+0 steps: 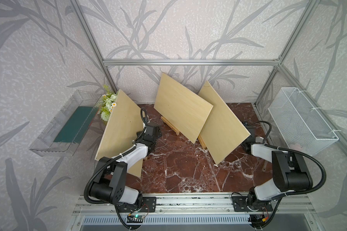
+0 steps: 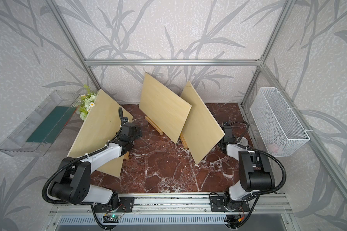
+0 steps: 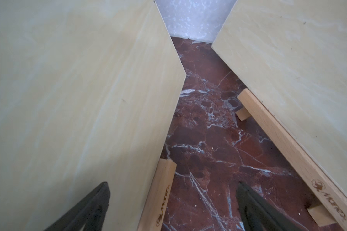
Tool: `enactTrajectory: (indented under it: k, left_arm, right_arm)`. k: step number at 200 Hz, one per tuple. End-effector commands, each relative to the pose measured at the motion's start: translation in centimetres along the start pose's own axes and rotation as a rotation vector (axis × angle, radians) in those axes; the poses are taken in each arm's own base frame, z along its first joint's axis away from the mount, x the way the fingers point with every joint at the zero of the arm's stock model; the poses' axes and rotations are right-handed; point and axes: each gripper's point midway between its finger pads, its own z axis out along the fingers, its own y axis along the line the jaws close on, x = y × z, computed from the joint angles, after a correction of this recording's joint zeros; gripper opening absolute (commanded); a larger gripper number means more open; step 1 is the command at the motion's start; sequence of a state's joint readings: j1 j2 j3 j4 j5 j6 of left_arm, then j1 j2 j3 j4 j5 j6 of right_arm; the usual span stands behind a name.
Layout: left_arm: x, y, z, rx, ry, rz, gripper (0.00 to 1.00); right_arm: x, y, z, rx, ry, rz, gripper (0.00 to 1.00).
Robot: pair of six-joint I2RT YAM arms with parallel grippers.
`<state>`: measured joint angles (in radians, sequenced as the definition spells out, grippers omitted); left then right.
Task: Assemble the easel
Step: Reset both arms
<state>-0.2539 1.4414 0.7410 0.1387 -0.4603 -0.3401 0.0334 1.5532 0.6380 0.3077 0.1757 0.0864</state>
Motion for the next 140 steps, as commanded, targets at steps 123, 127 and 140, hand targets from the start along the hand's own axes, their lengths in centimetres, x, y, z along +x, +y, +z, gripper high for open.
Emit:
enactTrajectory:
  k: [123,127,140]
  left_arm:
    - [-3.0,-1.7,0.5,0.204,-0.249,0.206,0.99]
    - [-3.2,-1.7,0.4,0.209,-0.269,0.204,0.99]
    - [-3.3,-1.8,0.3,0.231,-0.316,0.198,0.99]
  right_arm:
    - [-1.5,2.9,-2.7,-0.039,-0.347,-0.108,0.99]
    - [-1.6,2.9,-2.7,-0.039,-0.353,-0.107,0.99]
    - [-1.6,2.9,-2.7,-0.040,-0.355,-0.108,0.99]
